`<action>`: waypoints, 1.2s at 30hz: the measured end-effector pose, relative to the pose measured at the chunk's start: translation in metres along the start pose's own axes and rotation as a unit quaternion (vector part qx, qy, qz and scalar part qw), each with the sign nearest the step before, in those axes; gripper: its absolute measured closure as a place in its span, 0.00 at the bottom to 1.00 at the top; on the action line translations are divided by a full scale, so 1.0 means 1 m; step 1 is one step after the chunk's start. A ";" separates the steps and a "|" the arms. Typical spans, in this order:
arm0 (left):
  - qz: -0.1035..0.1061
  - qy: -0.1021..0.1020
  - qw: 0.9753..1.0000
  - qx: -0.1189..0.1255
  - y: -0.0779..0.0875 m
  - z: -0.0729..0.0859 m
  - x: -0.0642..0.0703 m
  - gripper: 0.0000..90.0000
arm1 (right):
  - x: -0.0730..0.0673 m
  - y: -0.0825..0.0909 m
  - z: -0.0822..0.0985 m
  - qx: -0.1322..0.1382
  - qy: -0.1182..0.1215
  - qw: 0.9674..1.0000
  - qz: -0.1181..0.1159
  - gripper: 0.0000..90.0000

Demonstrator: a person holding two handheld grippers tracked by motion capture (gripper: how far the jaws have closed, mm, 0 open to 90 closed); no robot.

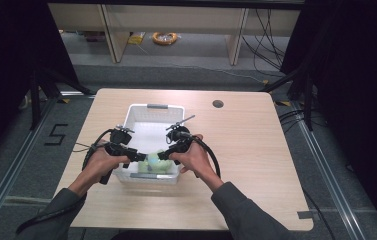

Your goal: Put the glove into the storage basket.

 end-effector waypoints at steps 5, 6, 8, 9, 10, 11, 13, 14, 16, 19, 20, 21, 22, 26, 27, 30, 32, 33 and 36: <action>0.000 -0.005 1.000 0.011 0.001 0.001 0.007 0.52 | 0.001 0.014 0.003 0.008 -0.019 1.000 -0.006 0.44; 0.000 -0.008 1.000 0.013 0.003 0.001 0.008 0.50 | 0.002 0.015 0.004 0.007 -0.023 1.000 -0.002 0.44; 0.004 -0.001 1.000 0.026 0.004 0.000 0.013 0.47 | 0.004 0.020 0.003 0.025 -0.002 1.000 -0.006 0.43; 0.007 -0.002 1.000 0.027 0.006 0.000 0.015 0.45 | 0.005 0.023 0.005 0.025 -0.003 1.000 -0.006 0.42; 0.006 -0.005 1.000 0.030 0.008 0.001 0.018 0.44 | 0.005 0.028 0.006 0.030 0.000 1.000 -0.007 0.42; 0.008 -0.006 0.999 0.035 0.009 0.000 0.021 0.44 | 0.005 0.028 0.006 0.030 0.000 1.000 -0.007 0.42; 0.013 -0.008 0.999 0.044 0.013 0.000 0.027 0.43 | 0.006 0.034 0.008 0.034 -0.001 0.999 -0.006 0.41; 0.014 -0.009 0.999 0.050 0.015 -0.001 0.030 0.42 | 0.008 0.036 0.011 0.024 -0.009 1.000 0.010 0.40; 0.020 -0.007 0.998 0.056 0.018 0.000 0.035 0.40 | 0.004 0.041 0.012 0.032 -0.010 0.999 -0.004 0.39; 0.025 -0.007 0.998 0.064 0.020 0.002 0.041 0.38 | 0.007 0.047 0.016 0.048 0.008 0.999 -0.002 0.39; 0.028 -0.010 0.997 0.066 0.021 0.003 0.043 0.38 | 0.006 0.048 0.017 0.049 0.005 0.999 -0.005 0.39; 0.029 -0.008 0.997 0.067 0.021 0.004 0.045 0.37 | 0.006 0.051 0.019 0.052 0.007 0.999 -0.007 0.39; 0.032 -0.010 0.997 0.066 0.022 0.005 0.046 0.37 | 0.007 0.053 0.020 0.054 0.009 0.998 -0.005 0.39; 0.041 -0.007 0.996 0.079 0.025 0.007 0.055 0.36 | 0.010 0.061 0.024 0.065 0.003 0.998 -0.006 0.38; 0.041 -0.003 0.996 0.085 0.025 0.007 0.056 0.35 | 0.011 0.064 0.026 0.066 0.003 0.998 -0.005 0.38; 0.049 -0.005 0.995 0.087 0.026 0.011 0.063 0.35 | 0.013 0.070 0.030 0.071 0.001 0.997 -0.001 0.38; 0.056 -0.012 0.995 0.087 0.027 0.013 0.067 0.34 | 0.016 0.076 0.035 0.074 -0.001 0.997 0.003 0.37; 0.058 -0.013 0.994 0.087 0.027 0.014 0.069 0.34 | 0.016 0.076 0.035 0.074 -0.001 0.997 0.003 0.37; 0.065 -0.017 0.994 0.086 0.027 0.019 0.076 0.34 | 0.017 0.081 0.041 0.078 -0.003 0.997 0.004 0.37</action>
Point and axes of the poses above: each handheld gripper's, and its own axes: y roughly backward along the jaws, z roughly out of its underside, x roughly to its right, the point moved 9 cm from there along -y, roughly forward along the jaws, and after that the axes turned 12 degrees about y, right-handed, at the moved point
